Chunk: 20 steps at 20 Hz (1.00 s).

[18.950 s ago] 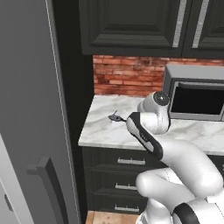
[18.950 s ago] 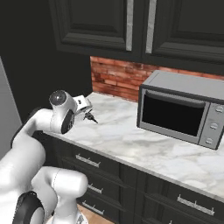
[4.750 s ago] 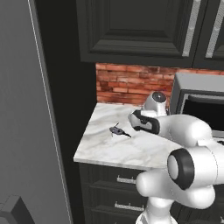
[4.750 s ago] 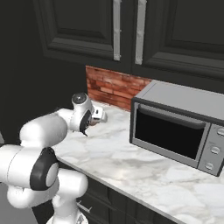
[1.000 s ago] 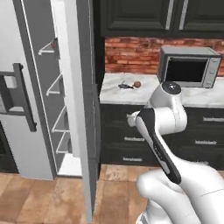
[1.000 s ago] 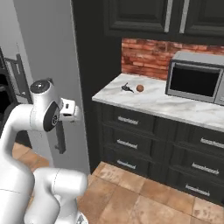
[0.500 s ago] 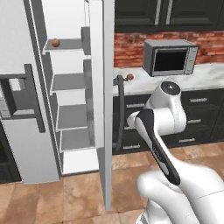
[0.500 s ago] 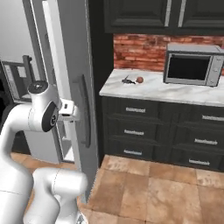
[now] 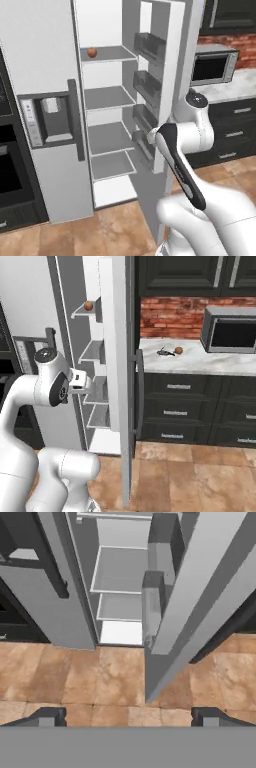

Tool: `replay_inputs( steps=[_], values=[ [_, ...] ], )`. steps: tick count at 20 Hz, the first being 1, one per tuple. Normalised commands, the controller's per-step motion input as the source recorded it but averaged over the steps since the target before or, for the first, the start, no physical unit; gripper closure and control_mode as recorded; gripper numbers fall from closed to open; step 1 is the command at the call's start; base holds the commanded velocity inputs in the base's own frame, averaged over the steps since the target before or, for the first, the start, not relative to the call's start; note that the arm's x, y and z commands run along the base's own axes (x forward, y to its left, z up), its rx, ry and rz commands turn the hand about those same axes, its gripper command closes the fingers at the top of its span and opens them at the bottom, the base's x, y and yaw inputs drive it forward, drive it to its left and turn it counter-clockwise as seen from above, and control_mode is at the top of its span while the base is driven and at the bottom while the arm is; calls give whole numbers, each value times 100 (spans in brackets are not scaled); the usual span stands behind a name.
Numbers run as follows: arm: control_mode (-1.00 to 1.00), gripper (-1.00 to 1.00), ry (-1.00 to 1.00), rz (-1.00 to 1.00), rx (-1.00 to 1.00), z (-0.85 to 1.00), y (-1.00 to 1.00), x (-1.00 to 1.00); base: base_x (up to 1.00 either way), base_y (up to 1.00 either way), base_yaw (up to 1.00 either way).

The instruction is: Open the fridge, remove the peach, onion, and fish, and place them on any counter.

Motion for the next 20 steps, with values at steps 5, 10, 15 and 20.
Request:
replay_inputs(
  steps=[5, 10, 15, 20],
  values=[
    [100, -100, 0, 0, 0, 0, 0, 0, 93, 62, -11],
    [100, -100, 0, 0, 0, 0, 0, 0, 100, 29, -3],
    [100, -100, 0, 0, 0, 0, 0, 0, 99, 45, -1],
    [100, -100, 0, 0, 0, 0, 0, 0, 35, 53, -9]
  ],
)
